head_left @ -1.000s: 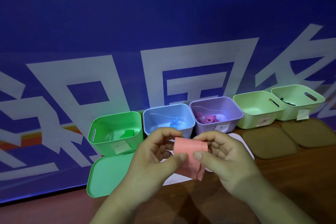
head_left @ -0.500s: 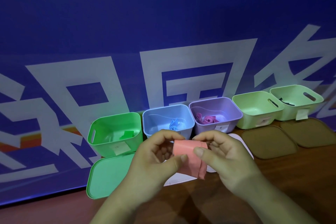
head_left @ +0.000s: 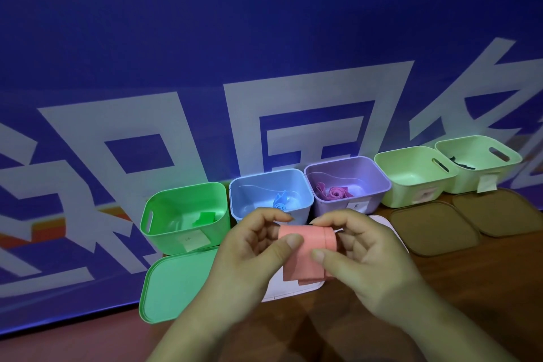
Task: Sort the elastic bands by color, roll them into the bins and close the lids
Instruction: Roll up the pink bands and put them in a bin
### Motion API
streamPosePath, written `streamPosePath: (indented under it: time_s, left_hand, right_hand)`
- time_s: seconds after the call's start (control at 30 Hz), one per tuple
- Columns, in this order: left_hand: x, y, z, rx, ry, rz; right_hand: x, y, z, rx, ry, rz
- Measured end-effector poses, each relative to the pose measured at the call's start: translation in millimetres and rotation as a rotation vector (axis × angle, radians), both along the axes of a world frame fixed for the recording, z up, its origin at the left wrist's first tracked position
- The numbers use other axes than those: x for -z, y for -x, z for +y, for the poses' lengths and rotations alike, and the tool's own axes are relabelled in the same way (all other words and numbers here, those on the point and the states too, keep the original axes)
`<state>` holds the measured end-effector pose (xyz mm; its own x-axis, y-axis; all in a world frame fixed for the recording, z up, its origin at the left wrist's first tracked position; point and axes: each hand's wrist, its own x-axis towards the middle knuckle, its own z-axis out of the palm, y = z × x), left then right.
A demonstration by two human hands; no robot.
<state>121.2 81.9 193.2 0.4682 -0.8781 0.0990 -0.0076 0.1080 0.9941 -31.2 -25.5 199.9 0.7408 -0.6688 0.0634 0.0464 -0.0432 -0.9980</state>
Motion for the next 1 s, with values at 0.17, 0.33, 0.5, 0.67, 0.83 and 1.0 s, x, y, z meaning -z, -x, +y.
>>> streamPosePath:
  time_s: [0.17,0.33,0.5,0.67,0.83,1.0]
  left_hand:
    - [1.3,-0.5,2.8,0.026,0.002,-0.079]
    - [1.8,0.5,5.4,0.024,0.049,-0.091]
    - [3.0,1.5,5.7,0.02,0.058,-0.102]
    - [0.8,4.1,6.1,0.013,0.05,-0.051]
    - [-3.0,7.5,5.2,-0.033,0.039,0.025]
    - [-5.0,9.8,4.1,-0.05,0.01,-0.039]
  right_hand:
    - [-0.1,-1.0,-3.9,0.035,-0.006,0.0]
    - [2.2,-1.9,-5.8,0.032,-0.03,0.048]
    - [-0.3,-2.0,-4.9,0.006,-0.094,0.05]
    - [3.1,-1.6,-5.0,0.045,-0.037,0.012]
    - [2.6,3.7,-5.5,-0.033,-0.013,-0.021]
    - [4.3,6.7,-5.4,-0.026,0.079,0.002]
